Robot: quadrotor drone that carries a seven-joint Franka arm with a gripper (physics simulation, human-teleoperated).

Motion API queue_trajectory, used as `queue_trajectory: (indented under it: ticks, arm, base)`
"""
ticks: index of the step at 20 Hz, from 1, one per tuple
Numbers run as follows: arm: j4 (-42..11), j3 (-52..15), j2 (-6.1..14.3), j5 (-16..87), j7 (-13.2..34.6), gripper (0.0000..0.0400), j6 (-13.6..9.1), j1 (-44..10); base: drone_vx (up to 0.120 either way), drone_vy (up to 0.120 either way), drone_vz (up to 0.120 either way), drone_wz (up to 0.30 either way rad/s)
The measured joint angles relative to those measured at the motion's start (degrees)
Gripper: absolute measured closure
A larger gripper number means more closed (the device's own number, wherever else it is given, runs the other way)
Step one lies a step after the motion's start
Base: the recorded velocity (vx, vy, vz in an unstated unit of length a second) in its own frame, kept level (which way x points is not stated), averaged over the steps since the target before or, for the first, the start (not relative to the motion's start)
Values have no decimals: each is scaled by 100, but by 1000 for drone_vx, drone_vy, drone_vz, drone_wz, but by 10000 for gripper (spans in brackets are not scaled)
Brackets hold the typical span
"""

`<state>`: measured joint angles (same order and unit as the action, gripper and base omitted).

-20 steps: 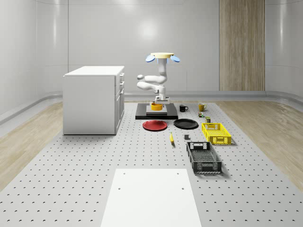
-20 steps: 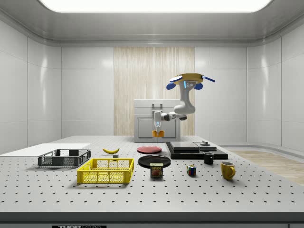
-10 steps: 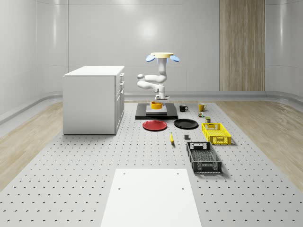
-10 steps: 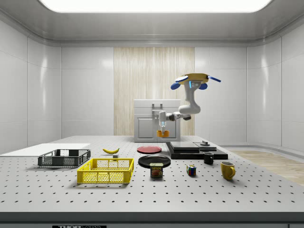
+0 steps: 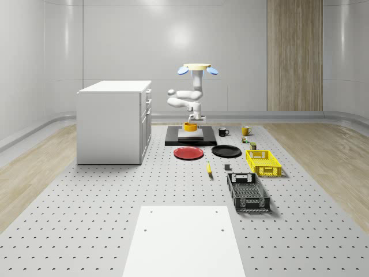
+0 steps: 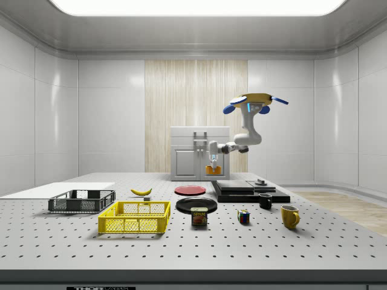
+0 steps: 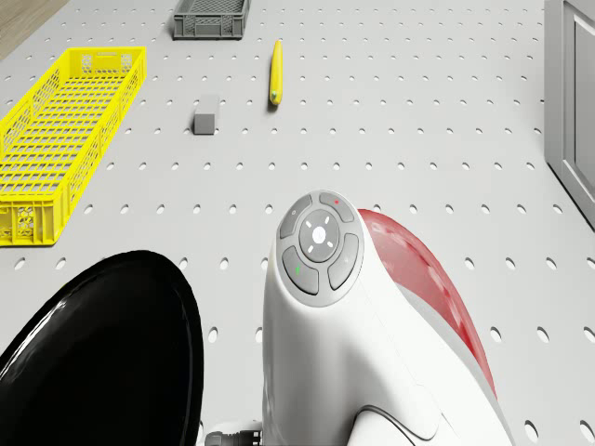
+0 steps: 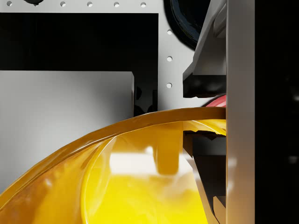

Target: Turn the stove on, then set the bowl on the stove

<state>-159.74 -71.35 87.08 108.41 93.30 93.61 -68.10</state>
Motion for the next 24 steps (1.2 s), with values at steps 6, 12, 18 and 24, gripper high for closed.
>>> queue_trajectory:
  ticks: [6,12,18,24]
  arm:
    - [0,0,4,-2,2,298,4,-2]
    - [1,-1,8,-3,3,298,7,-3]
    - [1,-1,12,-5,3,298,11,-4]
    - [1,-1,15,-6,4,298,14,-5]
  base:
    - [-120,0,0,0]
    - [-120,0,0,0]
    - [-120,0,0,0]
    - [-107,0,0,0]
